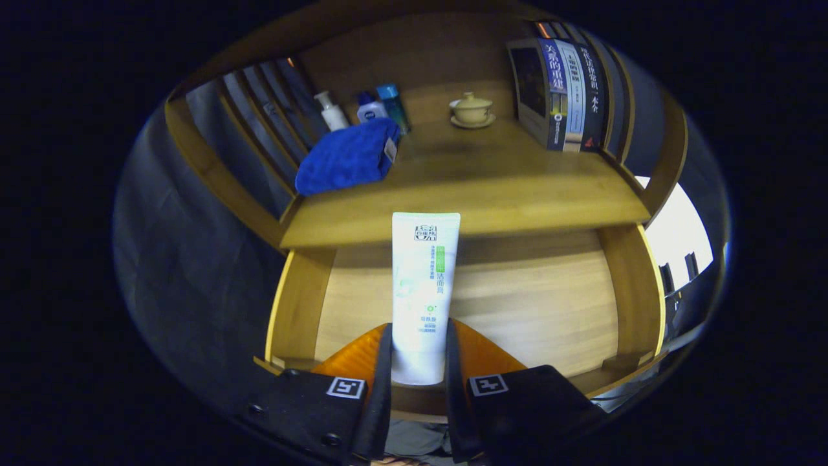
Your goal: Pull open the drawer, take out the items inside it, and place them on the countertop above the cabinet.
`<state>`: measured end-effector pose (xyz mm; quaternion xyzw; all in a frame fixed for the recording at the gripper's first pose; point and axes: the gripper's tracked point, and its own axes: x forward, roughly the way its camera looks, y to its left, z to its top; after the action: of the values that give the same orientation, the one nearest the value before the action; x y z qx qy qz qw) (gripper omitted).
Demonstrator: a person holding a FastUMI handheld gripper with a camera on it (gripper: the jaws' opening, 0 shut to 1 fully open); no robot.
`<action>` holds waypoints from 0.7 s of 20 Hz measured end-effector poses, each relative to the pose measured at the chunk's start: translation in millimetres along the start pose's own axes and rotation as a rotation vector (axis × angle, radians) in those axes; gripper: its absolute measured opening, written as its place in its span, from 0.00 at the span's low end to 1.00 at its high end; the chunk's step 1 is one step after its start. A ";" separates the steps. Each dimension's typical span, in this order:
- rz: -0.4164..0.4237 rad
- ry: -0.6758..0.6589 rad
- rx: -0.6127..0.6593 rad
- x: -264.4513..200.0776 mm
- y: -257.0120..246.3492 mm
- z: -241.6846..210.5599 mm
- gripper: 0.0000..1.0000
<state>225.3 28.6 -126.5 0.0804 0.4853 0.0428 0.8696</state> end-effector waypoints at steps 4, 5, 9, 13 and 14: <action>-0.045 -0.112 -0.032 19.0 -2.3 69.8 0.45; -0.061 -0.132 -0.041 25.3 -3.3 84.2 0.45; -0.079 -0.124 0.001 67.4 -8.2 111.2 0.45; -0.146 -0.077 0.031 97.5 -35.0 118.8 0.45; -0.157 -0.067 0.046 101.8 -41.9 119.5 0.45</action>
<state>380.4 -8.9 -157.6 0.0636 0.4618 -0.0395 0.8838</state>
